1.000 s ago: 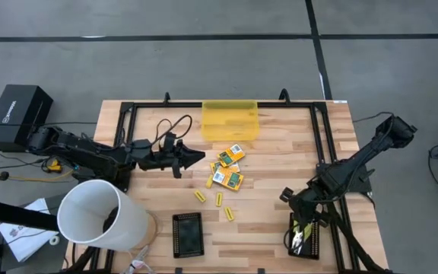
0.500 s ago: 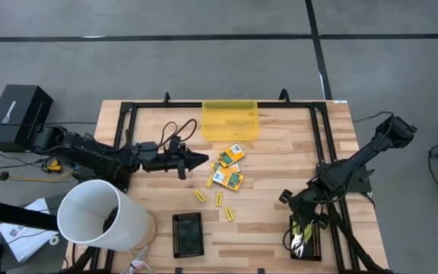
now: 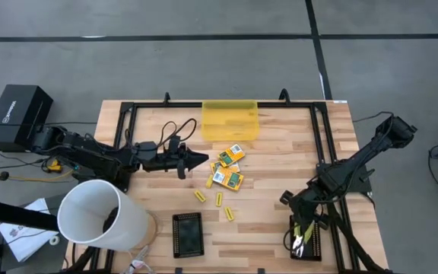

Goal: Pick & Place School Supplies
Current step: Put the green hole puncher into the right black bin, then put the yellow crayon box into the yellow bin

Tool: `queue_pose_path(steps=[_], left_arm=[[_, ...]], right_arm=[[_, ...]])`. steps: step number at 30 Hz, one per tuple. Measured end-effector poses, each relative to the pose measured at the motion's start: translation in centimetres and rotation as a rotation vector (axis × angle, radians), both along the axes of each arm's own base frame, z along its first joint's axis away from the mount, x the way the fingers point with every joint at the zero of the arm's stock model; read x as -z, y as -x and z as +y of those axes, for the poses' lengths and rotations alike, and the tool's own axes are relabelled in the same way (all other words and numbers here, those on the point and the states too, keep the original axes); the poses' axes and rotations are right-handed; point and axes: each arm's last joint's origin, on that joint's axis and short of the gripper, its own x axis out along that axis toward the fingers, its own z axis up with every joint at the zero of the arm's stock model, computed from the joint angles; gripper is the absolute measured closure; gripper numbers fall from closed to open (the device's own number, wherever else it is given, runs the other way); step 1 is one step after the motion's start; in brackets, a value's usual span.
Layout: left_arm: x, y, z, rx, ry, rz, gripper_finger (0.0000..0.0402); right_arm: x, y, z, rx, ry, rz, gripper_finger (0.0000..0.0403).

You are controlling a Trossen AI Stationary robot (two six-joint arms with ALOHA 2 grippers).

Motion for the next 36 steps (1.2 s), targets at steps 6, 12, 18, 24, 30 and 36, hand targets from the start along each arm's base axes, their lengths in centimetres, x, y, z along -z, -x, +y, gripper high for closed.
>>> queue_pose_path(steps=[6,12,18,24,30,36], left_arm=[[0.0,0.0,0.0,0.0,0.0,-0.005,0.0353],[-0.1,0.0,0.0,0.0,0.001,-0.007,0.0353],[-0.3,0.0,0.0,-0.017,0.003,-0.026,0.0353],[-0.8,0.0,0.4,-0.039,-0.013,-0.076,0.0353],[-0.9,0.0,1.3,-0.079,-0.057,-0.07,0.0353],[-0.7,-0.1,2.1,-0.067,-0.084,-0.052,0.0345]], right_arm=[[0.0,0.0,0.0,0.027,-0.022,0.029,0.029],[0.0,0.0,0.0,0.043,-0.024,0.037,0.0242],[-0.9,-0.4,-0.1,0.085,-0.047,0.024,0.0228],[-5.1,-2.6,-1.0,0.184,-0.145,-0.123,0.0241],[-10.0,-6.2,-4.5,0.445,-0.261,-0.333,0.0266],[-13.8,-8.6,-9.4,0.815,-0.466,-0.478,0.0277]])
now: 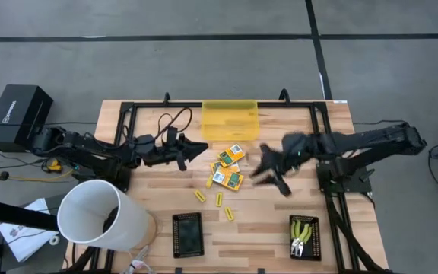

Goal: Pick & Place School Supplies
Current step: Put the yellow crayon box into the yellow bin

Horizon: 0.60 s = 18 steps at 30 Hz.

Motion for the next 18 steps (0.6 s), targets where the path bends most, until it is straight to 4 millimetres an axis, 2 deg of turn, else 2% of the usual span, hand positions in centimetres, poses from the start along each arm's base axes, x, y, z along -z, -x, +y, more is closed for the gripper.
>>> queue_pose_path(steps=[4,7,12,18], left_arm=[[1.5,-0.1,0.4,0.015,-0.022,0.152,0.0336],[2.5,0.0,1.0,-0.003,-0.059,0.273,0.0331],[3.4,0.3,2.7,-0.02,-0.077,0.37,0.0329],[4.5,0.9,3.9,0.105,-0.018,0.475,0.0329]], right_arm=[[-0.6,-0.9,-2.6,0.196,-0.217,-0.013,0.0271],[0.9,-1.8,-3.6,0.304,-0.335,0.106,0.0263],[3.4,-4.4,-3.9,0.358,-0.384,0.163,0.026],[4.7,-6.7,-4.0,0.388,-0.514,0.149,0.0272]])
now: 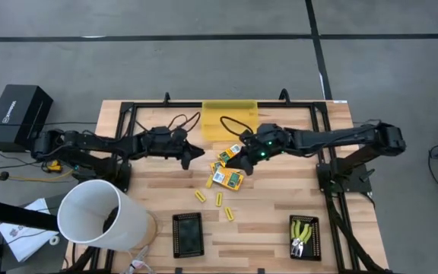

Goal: Pick & Place School Supplies
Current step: Put the yellow crayon box into the yellow bin

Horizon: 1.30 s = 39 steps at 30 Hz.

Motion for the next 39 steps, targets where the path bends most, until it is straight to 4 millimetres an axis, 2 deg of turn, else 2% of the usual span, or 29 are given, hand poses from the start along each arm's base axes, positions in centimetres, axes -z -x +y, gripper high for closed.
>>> queue_pose_path(steps=[3,7,12,20,28,31,39], left_arm=[[0.1,0.1,0.1,0.012,-0.014,0.011,0.033],[0.2,0.2,0.7,-0.012,-0.015,0.028,0.033],[0.3,0.4,1.4,-0.045,-0.013,0.035,0.033],[0.4,0.6,2.1,-0.104,0.06,0.03,0.033],[0.8,0.9,2.1,-0.12,0.104,0.078,0.033],[0.9,0.9,2.2,-0.125,0.105,0.082,0.033],[0.9,0.9,2.2,-0.121,0.096,0.091,0.033]], right_arm=[[0.9,0.2,-0.1,0.02,-0.051,0.097,0.0271],[2.8,1.5,0.3,0.041,-0.043,0.314,0.0257],[5.2,2.7,0.4,0.063,-0.088,0.416,0.0234],[8.5,3.9,-0.3,0.123,-0.205,0.368,0.0206],[11.5,5.5,0.0,0.186,-0.333,0.351,0.0211],[11.8,5.7,0.0,0.241,-0.376,0.294,0.0215],[12.2,5.8,-0.1,0.331,-0.408,0.309,0.0216]])
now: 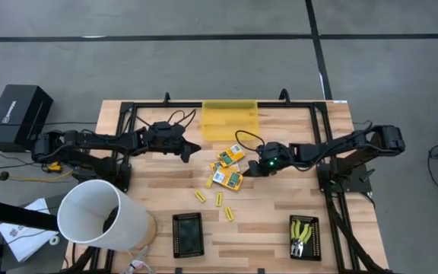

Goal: Pick & Place School Supplies
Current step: Put the yellow crayon box into the yellow bin

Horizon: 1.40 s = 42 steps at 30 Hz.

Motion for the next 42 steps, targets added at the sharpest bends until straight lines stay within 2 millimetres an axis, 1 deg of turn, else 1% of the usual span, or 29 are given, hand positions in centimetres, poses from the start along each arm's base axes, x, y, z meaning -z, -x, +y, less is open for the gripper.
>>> queue_pose_path(steps=[6,10,16,21,24,26,28,31,32,37,42], left_arm=[[0.2,0.0,0.1,0.002,-0.021,0.017,0.033],[0.3,0.0,0.2,-0.001,-0.022,0.018,0.033],[0.4,0.1,0.2,-0.001,-0.021,0.023,0.033],[1.4,0.5,0.0,-0.007,0.01,0.05,0.033],[2.1,0.9,-0.1,-0.008,0.026,0.073,0.033],[2.4,1.1,-0.2,-0.011,0.033,0.08,0.033],[2.5,1.2,-0.2,-0.011,0.035,0.081,0.033],[2.4,1.1,-0.2,-0.011,0.031,0.073,0.033],[2.4,1.1,-0.2,-0.01,0.029,0.069,0.033],[2.4,1.1,-0.2,-0.009,0.026,0.066,0.033],[2.3,1.1,-0.2,-0.013,0.02,0.063,0.033]], right_arm=[[2.0,-0.6,0.4,0.013,-0.031,0.064,0.0208],[3.1,-1.6,0.4,0.033,-0.066,0.018,0.0207],[4.8,-2.8,0.4,0.072,-0.119,-0.028,0.0217],[4.9,-3.6,0.3,0.077,-0.126,-0.032,0.023],[4.6,-4.0,0.2,0.079,-0.12,-0.044,0.0249],[4.3,-4.1,0.1,0.076,-0.109,-0.06,0.0274],[4.1,-4.3,0.0,0.071,-0.096,-0.069,0.0312],[4.0,-4.5,-0.1,0.056,-0.071,-0.079,0.0381],[3.9,-4.6,0.0,0.05,-0.065,-0.086,0.0391],[3.6,-4.8,-0.2,0.04,-0.055,-0.109,0.04],[2.7,-5.2,-0.6,0.05,-0.055,-0.213,0.0402]])
